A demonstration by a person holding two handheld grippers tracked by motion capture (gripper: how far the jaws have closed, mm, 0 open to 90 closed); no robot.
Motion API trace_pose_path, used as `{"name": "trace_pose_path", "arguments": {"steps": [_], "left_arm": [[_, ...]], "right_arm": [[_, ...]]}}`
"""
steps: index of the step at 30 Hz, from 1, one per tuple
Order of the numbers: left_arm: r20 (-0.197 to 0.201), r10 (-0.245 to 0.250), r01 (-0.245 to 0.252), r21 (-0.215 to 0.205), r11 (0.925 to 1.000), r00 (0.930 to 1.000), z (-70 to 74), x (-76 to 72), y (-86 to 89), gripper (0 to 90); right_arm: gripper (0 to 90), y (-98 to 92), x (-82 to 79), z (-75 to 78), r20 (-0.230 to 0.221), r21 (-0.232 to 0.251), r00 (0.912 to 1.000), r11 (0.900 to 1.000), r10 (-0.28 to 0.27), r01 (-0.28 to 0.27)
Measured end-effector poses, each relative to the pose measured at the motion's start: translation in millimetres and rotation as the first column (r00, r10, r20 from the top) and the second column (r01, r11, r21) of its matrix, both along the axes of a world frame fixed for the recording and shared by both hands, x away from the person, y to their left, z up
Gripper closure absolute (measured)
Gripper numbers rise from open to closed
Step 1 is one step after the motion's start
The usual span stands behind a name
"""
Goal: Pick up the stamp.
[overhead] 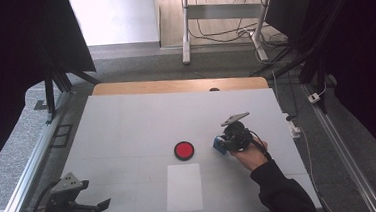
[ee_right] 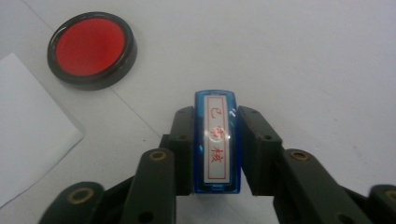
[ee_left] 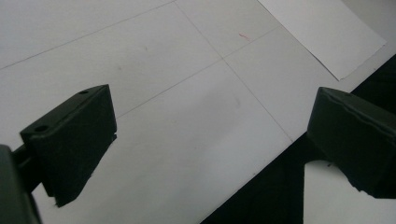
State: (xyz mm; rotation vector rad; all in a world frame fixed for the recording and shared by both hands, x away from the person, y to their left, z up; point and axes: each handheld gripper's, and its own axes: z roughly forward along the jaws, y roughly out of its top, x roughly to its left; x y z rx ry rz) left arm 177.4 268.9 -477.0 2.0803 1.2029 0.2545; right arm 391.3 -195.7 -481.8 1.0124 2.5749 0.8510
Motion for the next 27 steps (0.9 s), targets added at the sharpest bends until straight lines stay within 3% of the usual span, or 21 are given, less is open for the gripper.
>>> {"name": "trace_pose_path", "arguments": {"steps": [11, 16, 27], "left_arm": [[0.000, -0.002, 0.002, 0.002, 1.0000, 1.0000, 0.0, -0.1, -0.4, 1.5], [0.001, -0.003, 0.003, 0.003, 1.0000, 1.0000, 0.0, -0.3, -0.5, 1.6], [0.000, 0.000, 0.000, -0.014, 0.9999, 1.0000, 0.1, 0.2, 1.4, 2.1]], "right_arm": [[71.3, 1.3, -0.4, 1.3, 0.003, -0.017, 0.9998, 1.000, 0.018, -0.017], [71.3, 1.4, -3.6, 4.7, 0.029, -0.026, 0.9987, 0.999, 0.041, -0.040], [71.4, -4.3, -7.7, 13.3, 0.041, 0.035, 0.9989, 0.999, 0.022, -0.024]]}}
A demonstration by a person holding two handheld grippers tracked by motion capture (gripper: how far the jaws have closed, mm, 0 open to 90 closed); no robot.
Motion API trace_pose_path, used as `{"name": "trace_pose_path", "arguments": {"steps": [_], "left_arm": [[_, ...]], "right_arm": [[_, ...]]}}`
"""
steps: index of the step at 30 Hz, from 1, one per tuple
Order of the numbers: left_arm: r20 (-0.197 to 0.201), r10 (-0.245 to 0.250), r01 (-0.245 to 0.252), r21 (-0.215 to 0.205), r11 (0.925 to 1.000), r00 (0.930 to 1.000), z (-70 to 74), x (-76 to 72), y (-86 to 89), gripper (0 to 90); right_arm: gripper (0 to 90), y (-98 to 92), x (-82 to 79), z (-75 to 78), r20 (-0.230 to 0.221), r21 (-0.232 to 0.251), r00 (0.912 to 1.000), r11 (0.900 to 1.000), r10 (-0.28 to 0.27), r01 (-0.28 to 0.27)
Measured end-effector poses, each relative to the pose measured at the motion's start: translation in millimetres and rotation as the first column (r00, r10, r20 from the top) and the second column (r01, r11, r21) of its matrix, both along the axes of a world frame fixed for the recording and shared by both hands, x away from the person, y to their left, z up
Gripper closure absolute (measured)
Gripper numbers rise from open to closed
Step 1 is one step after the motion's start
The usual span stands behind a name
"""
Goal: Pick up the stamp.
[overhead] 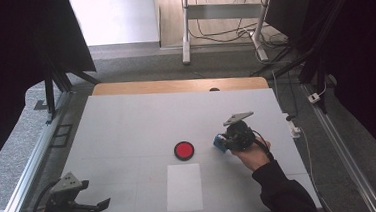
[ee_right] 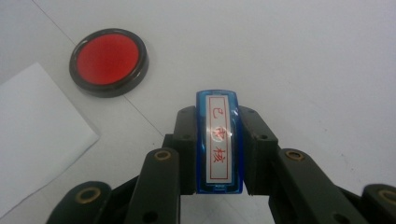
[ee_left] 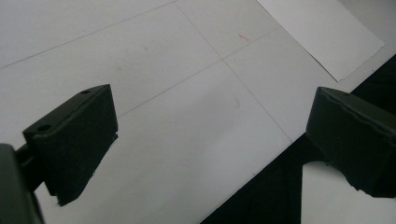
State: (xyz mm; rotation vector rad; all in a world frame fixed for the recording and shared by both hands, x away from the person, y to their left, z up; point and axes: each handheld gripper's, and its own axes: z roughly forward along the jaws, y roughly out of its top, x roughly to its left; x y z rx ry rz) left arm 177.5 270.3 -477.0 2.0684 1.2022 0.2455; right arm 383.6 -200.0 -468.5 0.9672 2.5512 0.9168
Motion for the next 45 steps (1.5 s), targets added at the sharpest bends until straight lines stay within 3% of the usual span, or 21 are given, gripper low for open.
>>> {"name": "trace_pose_path", "arguments": {"steps": [9, 18, 26, 35, 45], "left_arm": [[0.015, 0.028, -0.027, -0.027, 0.9993, 0.9995, 1.4, -1.4, 3.5, 0.0], [0.059, -0.009, 0.011, -0.041, 0.9991, 0.9982, 3.3, -0.3, 1.9, 0.0], [0.042, -0.017, 0.019, -0.057, 0.9982, 0.9990, 2.0, 1.5, 3.2, 0.0], [0.046, -0.014, 0.016, -0.038, 0.9992, 0.9988, 1.7, 1.0, 1.3, 0.0], [0.044, -0.017, 0.019, -0.032, 0.9993, 0.9989, 1.6, 1.0, 0.5, 0.0]], "right_arm": [[71.4, -3.0, -9.5, 9.5, 0.036, 0.032, 0.9990, 0.999, 0.025, -0.026], [71.4, -8.3, -18.8, 19.0, 0.049, 0.072, 0.9983, 0.997, 0.030, -0.034], [71.4, -10.0, -33.2, 31.7, 0.082, 0.118, 0.9952, 0.991, 0.052, -0.062], [71.3, -8.2, -47.8, 42.7, 0.107, 0.166, 0.9905, 0.981, 0.087, -0.104], [71.3, -2.3, -59.6, 51.9, 0.111, 0.236, 0.9859, 0.960, 0.125, -0.148]]}}
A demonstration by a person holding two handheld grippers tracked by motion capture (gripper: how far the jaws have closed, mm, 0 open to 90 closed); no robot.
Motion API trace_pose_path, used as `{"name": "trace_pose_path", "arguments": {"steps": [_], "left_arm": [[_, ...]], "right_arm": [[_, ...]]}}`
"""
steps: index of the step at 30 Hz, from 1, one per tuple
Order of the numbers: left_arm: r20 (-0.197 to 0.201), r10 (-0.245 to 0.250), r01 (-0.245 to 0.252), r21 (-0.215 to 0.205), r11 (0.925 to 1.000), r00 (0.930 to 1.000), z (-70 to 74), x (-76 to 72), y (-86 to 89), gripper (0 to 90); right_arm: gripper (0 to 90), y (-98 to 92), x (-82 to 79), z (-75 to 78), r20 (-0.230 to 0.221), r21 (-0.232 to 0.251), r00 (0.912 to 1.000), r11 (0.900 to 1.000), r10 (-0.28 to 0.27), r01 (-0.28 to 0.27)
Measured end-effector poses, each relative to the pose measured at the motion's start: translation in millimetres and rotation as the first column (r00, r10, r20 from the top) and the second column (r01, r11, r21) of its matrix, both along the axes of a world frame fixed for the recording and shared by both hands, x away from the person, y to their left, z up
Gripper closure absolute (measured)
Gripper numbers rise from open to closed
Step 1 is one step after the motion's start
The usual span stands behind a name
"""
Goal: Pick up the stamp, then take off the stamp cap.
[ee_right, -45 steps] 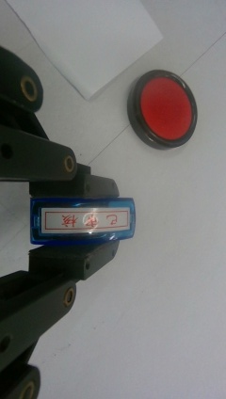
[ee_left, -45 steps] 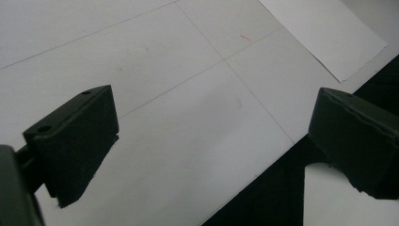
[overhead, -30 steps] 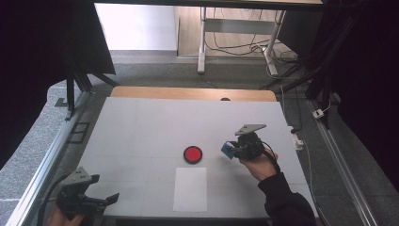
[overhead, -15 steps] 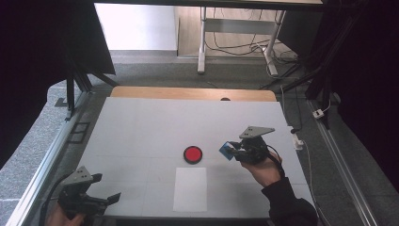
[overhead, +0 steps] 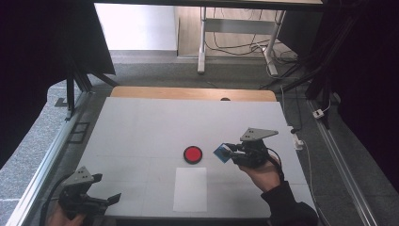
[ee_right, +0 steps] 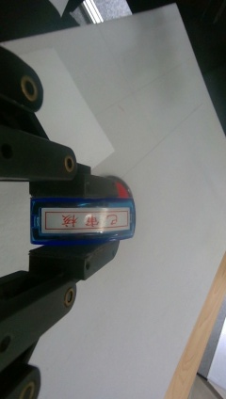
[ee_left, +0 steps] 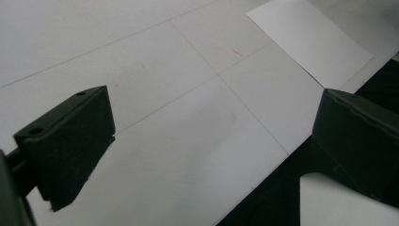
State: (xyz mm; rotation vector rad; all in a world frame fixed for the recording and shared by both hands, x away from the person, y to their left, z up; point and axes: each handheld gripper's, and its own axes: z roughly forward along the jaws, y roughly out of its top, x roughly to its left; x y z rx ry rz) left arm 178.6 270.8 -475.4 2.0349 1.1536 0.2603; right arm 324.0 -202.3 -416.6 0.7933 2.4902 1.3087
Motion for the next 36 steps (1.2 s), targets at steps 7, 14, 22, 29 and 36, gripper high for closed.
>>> {"name": "trace_pose_path", "arguments": {"steps": [7, 14, 22, 29, 36], "left_arm": [[0.000, 0.002, -0.002, 0.002, 1.0000, 1.0000, 0.0, 0.0, -0.1, 0.0], [-0.001, 0.001, -0.001, 0.004, 1.0000, 1.0000, -0.1, 0.0, -0.2, 0.0], [-0.001, 0.000, 0.000, -0.002, 1.0000, 1.0000, 0.0, -0.1, 0.4, 0.0], [-0.002, -0.001, 0.001, -0.003, 1.0000, 1.0000, 0.0, -0.2, 0.5, 0.0], [0.002, 0.002, -0.002, -0.025, 0.9997, 1.0000, 0.3, -0.3, 3.4, 0.0]], "right_arm": [[71.3, 12.2, -11.3, 6.1, 0.012, 0.023, 0.9985, 0.998, 0.053, -0.053], [71.3, 26.5, -22.2, 8.9, 0.016, 0.033, 0.9947, 0.994, 0.102, -0.102], [71.4, 41.7, -32.2, 8.5, 0.023, 0.034, 0.9889, 0.988, 0.147, -0.148], [71.3, 49.3, -37.8, 8.2, 0.024, 0.030, 0.9829, 0.983, 0.182, -0.183], [71.3, 48.4, -37.7, 7.4, 0.029, 0.042, 0.9815, 0.981, 0.189, -0.190]]}}
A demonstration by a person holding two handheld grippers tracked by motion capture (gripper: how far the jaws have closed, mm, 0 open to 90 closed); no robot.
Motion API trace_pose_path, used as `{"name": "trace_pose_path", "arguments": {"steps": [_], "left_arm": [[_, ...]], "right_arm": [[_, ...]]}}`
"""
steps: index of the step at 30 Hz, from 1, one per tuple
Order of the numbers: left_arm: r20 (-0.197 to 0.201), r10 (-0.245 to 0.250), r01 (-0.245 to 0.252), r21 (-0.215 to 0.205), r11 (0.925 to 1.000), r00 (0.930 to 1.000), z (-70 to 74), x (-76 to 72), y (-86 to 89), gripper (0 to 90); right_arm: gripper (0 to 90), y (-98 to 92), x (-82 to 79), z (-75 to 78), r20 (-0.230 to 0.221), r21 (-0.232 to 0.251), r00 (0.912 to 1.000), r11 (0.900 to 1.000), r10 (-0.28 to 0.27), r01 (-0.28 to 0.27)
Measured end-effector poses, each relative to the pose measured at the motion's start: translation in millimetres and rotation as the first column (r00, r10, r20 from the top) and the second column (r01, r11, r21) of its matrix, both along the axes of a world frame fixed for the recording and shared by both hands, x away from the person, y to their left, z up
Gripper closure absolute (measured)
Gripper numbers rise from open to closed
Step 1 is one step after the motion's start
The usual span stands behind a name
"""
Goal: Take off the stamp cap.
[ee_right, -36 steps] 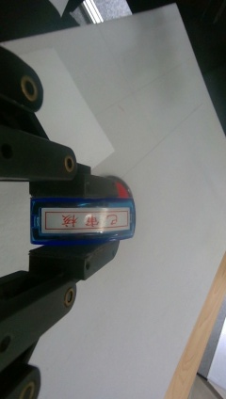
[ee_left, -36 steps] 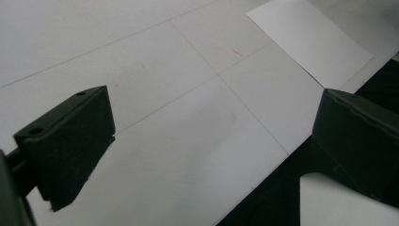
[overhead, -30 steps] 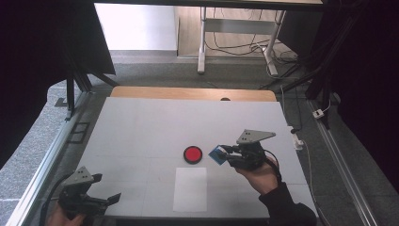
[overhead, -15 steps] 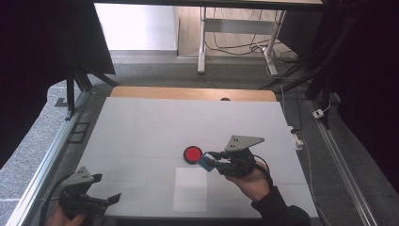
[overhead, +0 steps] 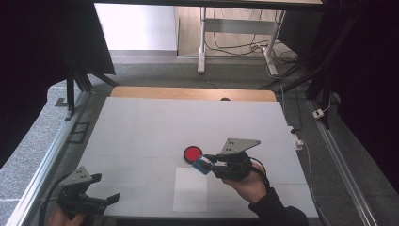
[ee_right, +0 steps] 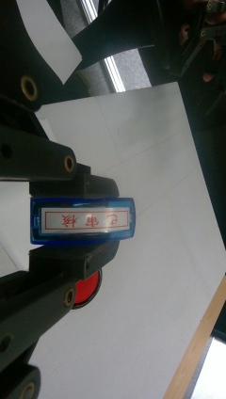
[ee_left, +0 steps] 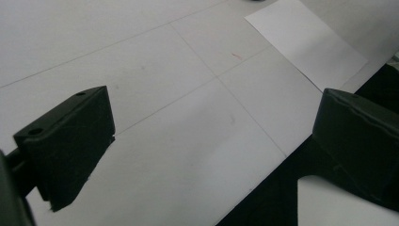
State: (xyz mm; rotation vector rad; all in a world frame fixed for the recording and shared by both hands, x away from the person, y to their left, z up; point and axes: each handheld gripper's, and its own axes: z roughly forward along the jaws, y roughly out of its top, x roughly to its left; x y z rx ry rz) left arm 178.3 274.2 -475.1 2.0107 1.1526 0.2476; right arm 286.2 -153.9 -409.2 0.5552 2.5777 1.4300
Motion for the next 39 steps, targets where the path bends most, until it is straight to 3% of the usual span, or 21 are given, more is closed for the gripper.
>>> {"name": "trace_pose_path", "arguments": {"steps": [8, 18, 26, 35, 39], "left_arm": [[-0.015, -0.033, 0.033, -0.031, 0.9990, 0.9993, 0.3, 3.1, 0.6, 0.3], [0.030, -0.095, 0.097, -0.049, 0.9941, 0.9950, 5.7, 9.1, -11.4, 0.0], [0.046, -0.172, 0.176, -0.094, 0.9799, 0.9840, 8.8, 20.9, -29.6, 0.0], [0.059, -0.230, 0.235, -0.091, 0.9678, 0.9714, 14.3, 36.2, -47.4, 0.0], [0.061, -0.268, 0.273, -0.108, 0.9560, 0.9616, 16.8, 45.3, -56.7, 0.0]], "right_arm": [[71.3, 0.0, -2.0, 1.1, 0.005, -0.001, 0.9999, 1.000, 0.013, -0.013], [71.3, 1.5, -2.7, 2.7, -0.001, -0.004, 0.9998, 1.000, 0.021, -0.021], [71.3, 2.5, -4.9, 5.2, 0.008, -0.008, 0.9993, 0.999, 0.037, -0.037], [71.3, 3.6, -4.7, 5.3, 0.005, 0.001, 0.9992, 0.999, 0.041, -0.041], [71.3, 4.3, -4.8, 5.3, 0.003, 0.004, 0.9991, 0.999, 0.042, -0.042]]}}
